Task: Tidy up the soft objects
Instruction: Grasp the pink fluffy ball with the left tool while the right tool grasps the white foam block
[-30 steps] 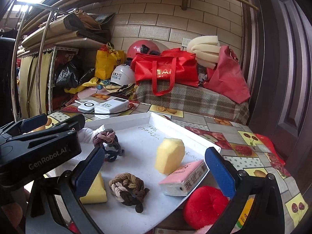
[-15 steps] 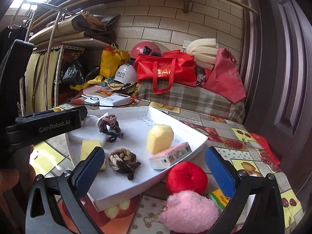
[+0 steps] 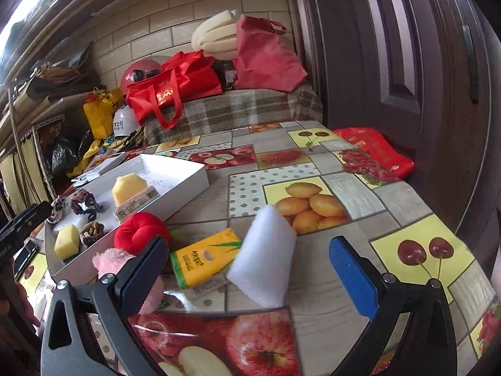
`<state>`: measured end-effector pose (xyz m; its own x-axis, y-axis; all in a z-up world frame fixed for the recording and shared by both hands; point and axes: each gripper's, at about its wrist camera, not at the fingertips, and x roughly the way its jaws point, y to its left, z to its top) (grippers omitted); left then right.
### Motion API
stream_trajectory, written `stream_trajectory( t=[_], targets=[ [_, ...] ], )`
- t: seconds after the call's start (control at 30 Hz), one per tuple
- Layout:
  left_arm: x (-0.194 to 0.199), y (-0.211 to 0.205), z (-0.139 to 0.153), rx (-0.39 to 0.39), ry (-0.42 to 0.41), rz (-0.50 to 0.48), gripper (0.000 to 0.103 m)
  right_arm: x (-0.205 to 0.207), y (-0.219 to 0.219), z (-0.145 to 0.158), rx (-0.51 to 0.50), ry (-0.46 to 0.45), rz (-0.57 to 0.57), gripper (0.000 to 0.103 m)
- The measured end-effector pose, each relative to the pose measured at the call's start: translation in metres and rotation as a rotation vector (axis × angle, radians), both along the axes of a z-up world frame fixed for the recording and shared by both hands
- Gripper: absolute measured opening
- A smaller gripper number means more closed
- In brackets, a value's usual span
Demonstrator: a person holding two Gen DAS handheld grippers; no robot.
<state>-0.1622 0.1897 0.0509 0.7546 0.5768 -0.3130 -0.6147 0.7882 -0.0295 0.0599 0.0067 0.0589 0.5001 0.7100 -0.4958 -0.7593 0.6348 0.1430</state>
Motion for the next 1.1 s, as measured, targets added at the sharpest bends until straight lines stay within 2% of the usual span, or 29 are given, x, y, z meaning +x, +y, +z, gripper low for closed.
stream_trajectory(
  t=[0.07,0.17,0.23,0.33,0.4,0.47,0.5,0.53,0.63,0.83,0.87,0.9,0.97,1.1],
  targets=[
    [0.015,-0.019,-0.001,0.052,0.06,-0.088,0.085,0.018,-0.009,-0.006,0.012,0.09,-0.018,0.103],
    [0.041,-0.038,-0.008,-0.007,0.149,-0.225,0.084,0.029,-0.011,-0.014,0.005,0.176,0.013,0.103],
    [0.059,-0.047,-0.014,-0.027,0.219,-0.249,0.084,0.025,-0.007,-0.014,-0.012,0.17,0.044,0.102],
    [0.078,-0.054,-0.021,-0.03,0.299,-0.25,0.084,0.013,0.005,-0.012,-0.07,0.115,0.077,0.102],
    [0.082,-0.056,-0.024,-0.032,0.323,-0.252,0.084,0.013,0.013,-0.016,-0.125,0.103,0.071,0.097],
    [0.086,-0.058,-0.027,-0.034,0.347,-0.256,0.084,0.019,0.02,-0.023,-0.173,0.139,0.074,0.081],
    [0.087,-0.059,-0.029,-0.035,0.359,-0.261,0.084,0.024,0.023,-0.027,-0.187,0.17,0.079,0.076],
    [0.089,-0.059,-0.03,-0.035,0.368,-0.269,0.084,0.029,0.025,-0.031,-0.189,0.205,0.083,0.071],
    [0.095,-0.064,-0.032,-0.028,0.388,-0.288,0.084,0.044,0.02,-0.036,-0.135,0.282,0.072,0.071],
    [0.108,-0.066,-0.04,-0.044,0.451,-0.306,0.084,0.046,0.031,-0.035,-0.136,0.283,0.078,0.07],
    [0.109,-0.065,-0.04,-0.053,0.449,-0.308,0.074,0.046,0.033,-0.035,-0.142,0.28,0.081,0.059],
    [0.107,-0.063,-0.04,-0.065,0.439,-0.319,0.064,0.045,0.035,-0.035,-0.145,0.281,0.093,0.056],
    [0.104,-0.059,-0.038,-0.087,0.413,-0.33,0.056,0.045,0.033,-0.035,-0.135,0.277,0.097,0.056],
    [0.091,-0.06,-0.028,-0.081,0.327,-0.345,0.054,0.044,0.017,-0.029,-0.057,0.271,0.079,0.054]
  ],
)
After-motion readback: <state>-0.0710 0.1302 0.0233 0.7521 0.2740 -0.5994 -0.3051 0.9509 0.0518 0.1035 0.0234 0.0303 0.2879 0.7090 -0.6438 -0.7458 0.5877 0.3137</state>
